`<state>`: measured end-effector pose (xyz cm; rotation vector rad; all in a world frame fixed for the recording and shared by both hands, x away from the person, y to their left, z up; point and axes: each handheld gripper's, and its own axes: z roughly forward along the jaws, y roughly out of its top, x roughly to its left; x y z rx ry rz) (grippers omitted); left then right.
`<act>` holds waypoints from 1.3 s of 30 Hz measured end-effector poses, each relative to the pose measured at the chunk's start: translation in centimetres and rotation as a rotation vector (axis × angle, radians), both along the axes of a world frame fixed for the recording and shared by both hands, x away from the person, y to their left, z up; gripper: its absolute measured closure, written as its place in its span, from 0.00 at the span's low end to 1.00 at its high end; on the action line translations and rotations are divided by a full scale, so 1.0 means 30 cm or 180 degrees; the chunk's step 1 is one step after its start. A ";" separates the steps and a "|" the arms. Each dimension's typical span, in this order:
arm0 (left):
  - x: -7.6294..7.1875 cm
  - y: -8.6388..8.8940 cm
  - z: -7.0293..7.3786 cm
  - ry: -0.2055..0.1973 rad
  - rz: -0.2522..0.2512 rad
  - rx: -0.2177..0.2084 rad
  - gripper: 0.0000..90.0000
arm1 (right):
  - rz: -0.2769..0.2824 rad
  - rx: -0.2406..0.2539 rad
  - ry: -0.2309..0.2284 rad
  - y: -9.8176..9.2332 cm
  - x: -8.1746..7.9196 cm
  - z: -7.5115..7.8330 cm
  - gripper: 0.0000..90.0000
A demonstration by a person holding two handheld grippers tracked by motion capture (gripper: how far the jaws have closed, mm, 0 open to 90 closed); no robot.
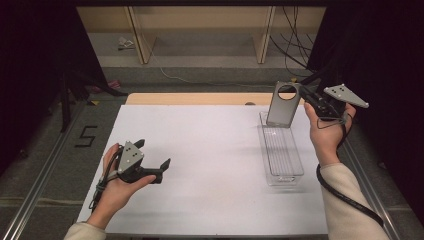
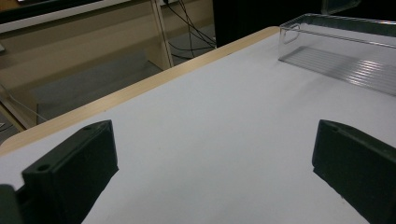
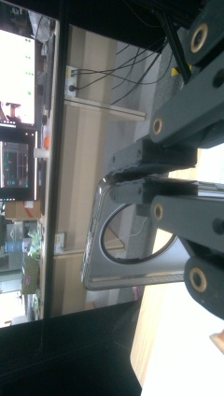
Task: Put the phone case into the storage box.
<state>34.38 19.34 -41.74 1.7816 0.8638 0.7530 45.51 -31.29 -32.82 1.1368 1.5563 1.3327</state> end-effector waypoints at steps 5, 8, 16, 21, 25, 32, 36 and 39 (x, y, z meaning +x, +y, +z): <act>0.000 0.000 0.000 -0.0002 0.0001 0.0003 0.00 | -0.0002 -0.0009 -0.0005 0.002 0.005 0.000 0.95; 0.000 0.000 0.000 -0.0002 0.0000 0.0002 0.00 | -0.0005 -0.0014 -0.0003 0.003 0.010 -0.002 0.95; -0.001 0.002 0.000 -0.0005 0.0007 -0.0001 0.00 | -0.0005 -0.0033 0.0002 0.006 0.020 -0.004 0.95; -0.001 0.003 0.001 -0.0009 0.0012 -0.0003 0.00 | -0.0003 -0.0034 -0.0007 0.007 0.025 -0.004 0.95; -0.001 0.004 0.001 -0.0007 0.0015 -0.0002 0.00 | -0.0008 -0.0040 0.0003 0.007 0.029 -0.005 0.95; -0.001 0.005 0.001 -0.0008 0.0019 -0.0002 0.00 | -0.0011 -0.0047 0.0007 0.009 0.038 -0.009 0.95; -0.001 0.005 0.000 -0.0009 0.0019 0.0000 0.00 | -0.0013 -0.0055 0.0010 0.011 0.044 -0.010 0.95; -0.002 0.006 0.000 -0.0007 0.0022 -0.0001 0.00 | -0.0007 -0.0061 0.0013 0.014 0.049 -0.011 0.95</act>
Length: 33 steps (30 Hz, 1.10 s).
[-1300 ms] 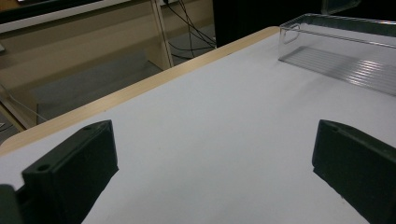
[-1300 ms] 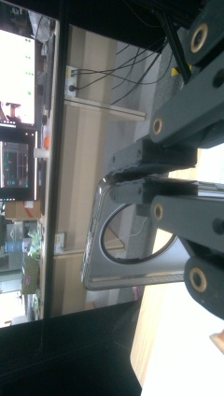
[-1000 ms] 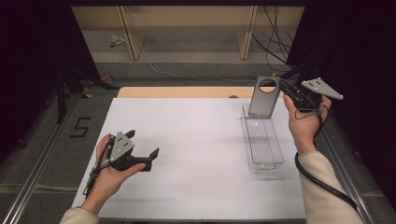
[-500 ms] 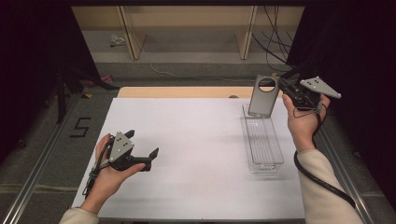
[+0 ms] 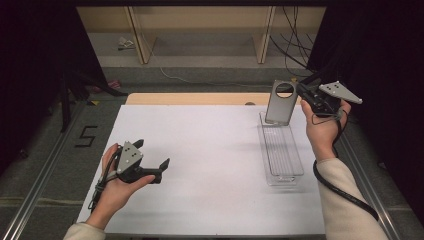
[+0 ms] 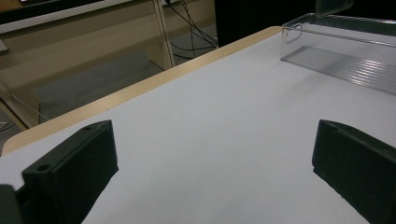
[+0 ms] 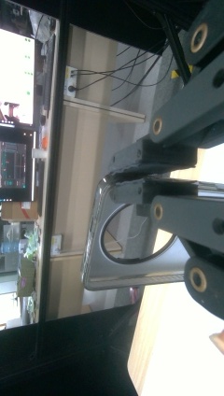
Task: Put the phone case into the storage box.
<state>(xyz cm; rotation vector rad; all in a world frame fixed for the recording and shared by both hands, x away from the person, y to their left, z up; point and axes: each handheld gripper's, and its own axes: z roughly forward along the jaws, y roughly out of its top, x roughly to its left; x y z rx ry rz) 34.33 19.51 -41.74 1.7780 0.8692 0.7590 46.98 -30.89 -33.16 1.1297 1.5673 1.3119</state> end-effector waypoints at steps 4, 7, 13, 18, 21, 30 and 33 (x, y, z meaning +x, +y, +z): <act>0.000 0.001 0.001 -0.0005 0.0006 0.0002 0.00 | -0.0004 -0.0003 -0.0001 0.001 0.005 -0.001 0.95; -0.001 0.001 0.001 -0.0005 0.0005 0.0006 0.00 | -0.0009 0.0001 0.0000 0.000 0.009 -0.002 0.94; -0.001 0.002 0.000 -0.0002 0.0005 0.0011 0.00 | -0.0019 0.0000 0.0006 -0.001 0.015 -0.004 0.95; -0.001 0.003 0.000 -0.0004 0.0006 0.0011 0.00 | -0.0023 -0.0006 0.0005 -0.001 0.021 -0.005 0.95; -0.001 0.004 0.000 -0.0003 0.0008 0.0013 0.00 | -0.0022 0.0000 0.0006 0.000 0.025 -0.007 0.94; -0.001 0.003 0.000 -0.0008 0.0004 0.0026 0.00 | -0.0035 0.0003 0.0003 -0.003 0.035 -0.006 0.94; -0.001 0.004 0.000 -0.0008 0.0005 0.0028 0.00 | -0.0036 0.0011 -0.0002 -0.004 0.038 -0.006 0.94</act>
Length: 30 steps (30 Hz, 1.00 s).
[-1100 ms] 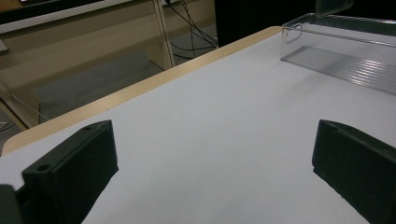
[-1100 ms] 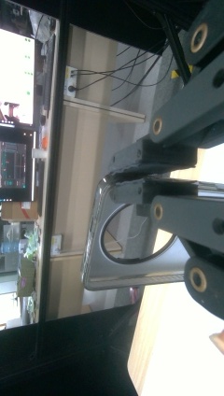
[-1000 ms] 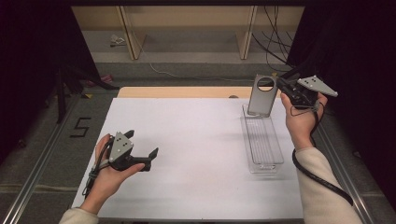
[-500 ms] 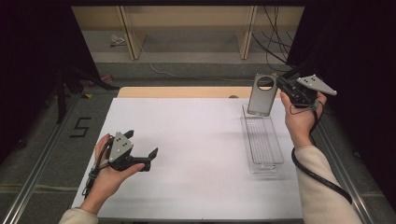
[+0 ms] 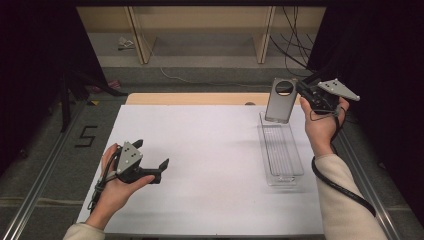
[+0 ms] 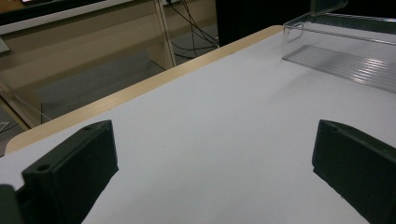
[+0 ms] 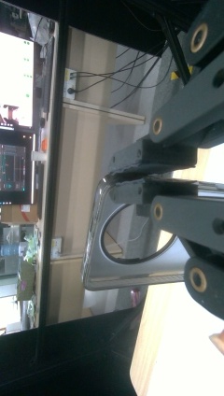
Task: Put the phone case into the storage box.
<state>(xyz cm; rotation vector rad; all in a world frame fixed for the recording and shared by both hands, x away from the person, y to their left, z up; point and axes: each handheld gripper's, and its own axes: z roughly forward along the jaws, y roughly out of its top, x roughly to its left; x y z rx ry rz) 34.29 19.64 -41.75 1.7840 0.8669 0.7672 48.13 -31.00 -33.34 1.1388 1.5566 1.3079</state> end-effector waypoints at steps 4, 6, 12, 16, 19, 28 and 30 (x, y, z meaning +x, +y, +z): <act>0.000 0.000 -0.001 0.0003 0.0000 -0.0002 0.00 | -0.0004 0.0001 -0.0002 -0.001 0.003 0.001 0.94; 0.000 0.000 -0.001 0.0004 -0.0001 -0.0002 0.00 | -0.0006 -0.0003 -0.0006 -0.002 0.006 0.002 0.94; 0.000 0.001 -0.001 0.0004 0.0004 -0.0004 0.00 | -0.0020 0.0005 -0.0007 -0.003 0.011 0.003 0.94; 0.000 0.000 -0.002 0.0006 0.0003 -0.0003 0.00 | -0.0019 -0.0003 -0.0009 -0.002 0.016 0.001 0.94; 0.000 0.000 -0.003 0.0004 0.0005 -0.0009 0.00 | -0.0022 -0.0002 -0.0011 -0.002 0.019 0.000 0.94; 0.000 0.000 -0.003 0.0010 0.0001 -0.0001 0.00 | -0.0021 0.0000 -0.0004 0.003 0.029 -0.003 0.94; 0.000 0.000 -0.003 0.0012 0.0002 -0.0002 0.00 | -0.0023 -0.0001 -0.0004 0.004 0.031 -0.004 0.94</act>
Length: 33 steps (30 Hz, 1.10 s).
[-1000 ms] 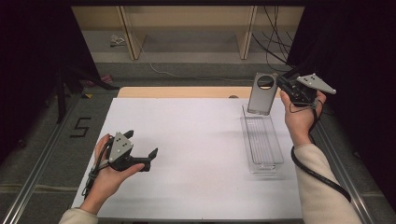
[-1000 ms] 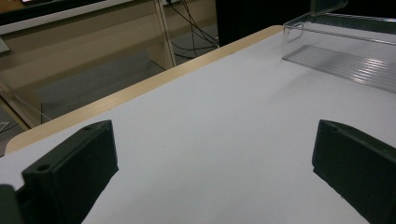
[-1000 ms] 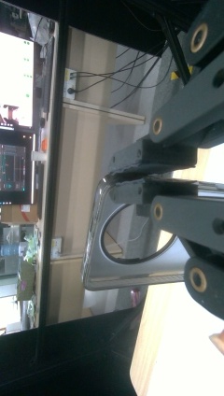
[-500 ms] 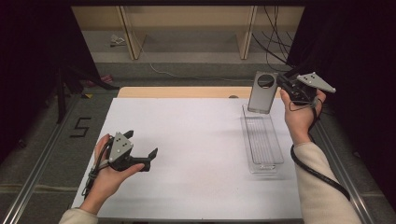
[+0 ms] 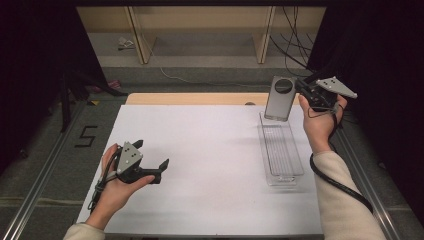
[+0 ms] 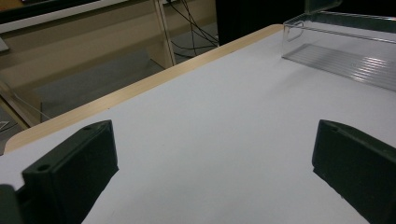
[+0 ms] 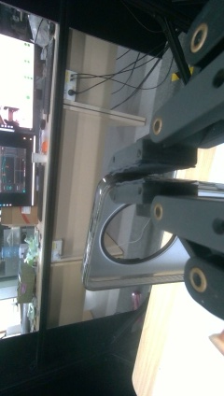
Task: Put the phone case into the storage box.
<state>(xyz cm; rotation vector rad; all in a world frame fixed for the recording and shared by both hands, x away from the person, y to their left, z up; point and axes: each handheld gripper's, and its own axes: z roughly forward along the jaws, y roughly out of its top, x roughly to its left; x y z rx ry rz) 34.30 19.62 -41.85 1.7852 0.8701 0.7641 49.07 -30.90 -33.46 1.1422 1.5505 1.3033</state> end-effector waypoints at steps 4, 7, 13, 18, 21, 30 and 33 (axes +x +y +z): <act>0.000 0.000 0.000 0.0001 -0.0002 -0.0002 0.00 | -0.0003 -0.0004 -0.0002 0.001 0.004 -0.001 0.94; 0.000 0.000 -0.001 0.0005 -0.0001 0.0003 0.00 | -0.0007 0.0001 -0.0002 0.001 0.007 -0.002 0.94; 0.001 -0.002 -0.002 0.0009 -0.0007 0.0003 0.00 | -0.0016 0.0004 0.0000 0.004 0.015 -0.005 0.94; 0.002 0.000 -0.001 0.0008 -0.0004 0.0007 0.00 | -0.0013 -0.0012 0.0007 0.007 0.020 -0.007 0.94; 0.001 0.000 -0.002 0.0009 -0.0005 0.0007 0.00 | -0.0020 -0.0012 0.0006 0.009 0.023 -0.009 0.94; 0.001 0.000 -0.002 0.0008 -0.0005 0.0008 0.00 | -0.0035 -0.0019 -0.0003 0.007 0.032 -0.011 0.94; 0.001 0.000 -0.002 0.0007 -0.0003 0.0011 0.00 | -0.0046 -0.0007 -0.0008 0.005 0.034 -0.012 0.94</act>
